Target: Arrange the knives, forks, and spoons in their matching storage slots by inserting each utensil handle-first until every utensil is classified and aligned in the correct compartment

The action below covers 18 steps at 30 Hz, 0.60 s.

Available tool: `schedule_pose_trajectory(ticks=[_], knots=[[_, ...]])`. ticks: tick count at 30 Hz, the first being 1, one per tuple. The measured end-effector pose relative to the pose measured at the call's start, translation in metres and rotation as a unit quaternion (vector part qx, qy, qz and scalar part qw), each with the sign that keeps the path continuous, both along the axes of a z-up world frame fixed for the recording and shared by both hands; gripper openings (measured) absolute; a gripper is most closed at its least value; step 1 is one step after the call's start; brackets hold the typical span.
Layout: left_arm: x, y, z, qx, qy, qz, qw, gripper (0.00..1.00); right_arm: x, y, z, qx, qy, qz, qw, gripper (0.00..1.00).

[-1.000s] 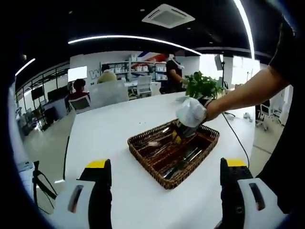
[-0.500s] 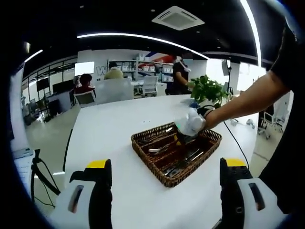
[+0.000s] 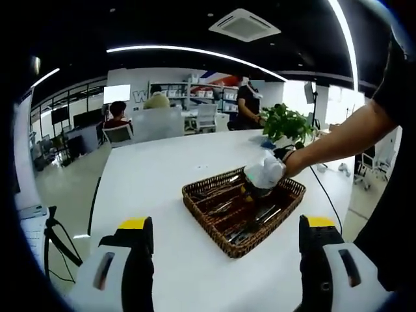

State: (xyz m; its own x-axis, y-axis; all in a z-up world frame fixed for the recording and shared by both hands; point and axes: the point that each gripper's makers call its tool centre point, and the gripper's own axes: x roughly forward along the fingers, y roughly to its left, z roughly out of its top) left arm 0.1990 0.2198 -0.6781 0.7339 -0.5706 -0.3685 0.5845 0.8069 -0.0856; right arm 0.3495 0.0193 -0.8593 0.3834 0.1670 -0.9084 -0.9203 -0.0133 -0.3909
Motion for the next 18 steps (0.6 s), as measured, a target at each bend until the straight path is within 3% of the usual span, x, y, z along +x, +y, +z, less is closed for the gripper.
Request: schedule_pose_trajectory(ticks=[4,8,14,18], knots=[[-0.001,-0.005,0.001,0.003,0.000,-0.006,1.0000,0.95,0.001,0.001,0.008,0.035,0.015,-0.021,0.9991,0.21],[0.001,-0.005,0.003,0.009,0.000,-0.010,0.9999,0.95,-0.006,0.011,0.025,0.101,0.042,-0.041,0.9932,0.32],[0.008,-0.007,0.013,0.012,-0.012,-0.013,0.9998,0.97,-0.004,0.004,0.050,0.145,0.014,-0.063,0.9874,0.59],[0.014,-0.015,0.023,0.014,-0.043,-0.026,0.9986,0.99,0.006,-0.005,0.069,0.209,-0.016,-0.100,0.9726,0.91]])
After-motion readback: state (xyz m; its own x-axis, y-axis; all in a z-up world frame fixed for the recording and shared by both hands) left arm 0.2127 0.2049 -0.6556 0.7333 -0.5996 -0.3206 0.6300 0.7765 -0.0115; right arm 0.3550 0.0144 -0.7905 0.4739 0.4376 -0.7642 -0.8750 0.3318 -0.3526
